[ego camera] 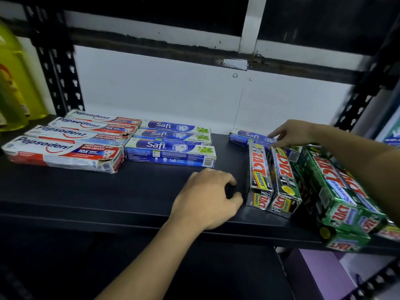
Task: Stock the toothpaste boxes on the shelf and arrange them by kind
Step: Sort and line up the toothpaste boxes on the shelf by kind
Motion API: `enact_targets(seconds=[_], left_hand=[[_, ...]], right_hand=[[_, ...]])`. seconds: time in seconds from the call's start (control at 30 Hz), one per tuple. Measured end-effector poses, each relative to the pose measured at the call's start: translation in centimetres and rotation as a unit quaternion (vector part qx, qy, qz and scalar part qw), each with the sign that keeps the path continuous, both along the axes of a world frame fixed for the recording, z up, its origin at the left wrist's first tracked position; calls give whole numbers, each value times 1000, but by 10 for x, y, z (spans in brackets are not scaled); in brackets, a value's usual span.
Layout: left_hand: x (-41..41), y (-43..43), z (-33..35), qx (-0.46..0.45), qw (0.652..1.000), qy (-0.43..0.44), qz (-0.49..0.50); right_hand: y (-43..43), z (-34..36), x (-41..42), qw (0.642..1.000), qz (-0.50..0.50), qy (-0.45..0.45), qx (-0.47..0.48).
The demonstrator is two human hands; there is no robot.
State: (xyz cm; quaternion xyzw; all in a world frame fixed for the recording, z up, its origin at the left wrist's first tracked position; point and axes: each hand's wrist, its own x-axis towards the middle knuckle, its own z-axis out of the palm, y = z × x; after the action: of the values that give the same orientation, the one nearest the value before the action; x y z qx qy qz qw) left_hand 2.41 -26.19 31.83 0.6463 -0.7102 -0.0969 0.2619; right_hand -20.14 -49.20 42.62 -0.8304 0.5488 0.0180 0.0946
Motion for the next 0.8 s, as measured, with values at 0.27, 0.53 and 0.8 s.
enact_targets(seconds=[0.27,0.53,0.8], left_hand=[[-2,6,9,-13,1000,-5,-2],[-2,14,14,-40,996,69,31],[3,41,14,-155,973,167,40]], right_hand=[[19,23,-3,988,-15,-139,-72],[90,59,1,966,42,-220,-126],[178,60,21,939,66,-326,-87]])
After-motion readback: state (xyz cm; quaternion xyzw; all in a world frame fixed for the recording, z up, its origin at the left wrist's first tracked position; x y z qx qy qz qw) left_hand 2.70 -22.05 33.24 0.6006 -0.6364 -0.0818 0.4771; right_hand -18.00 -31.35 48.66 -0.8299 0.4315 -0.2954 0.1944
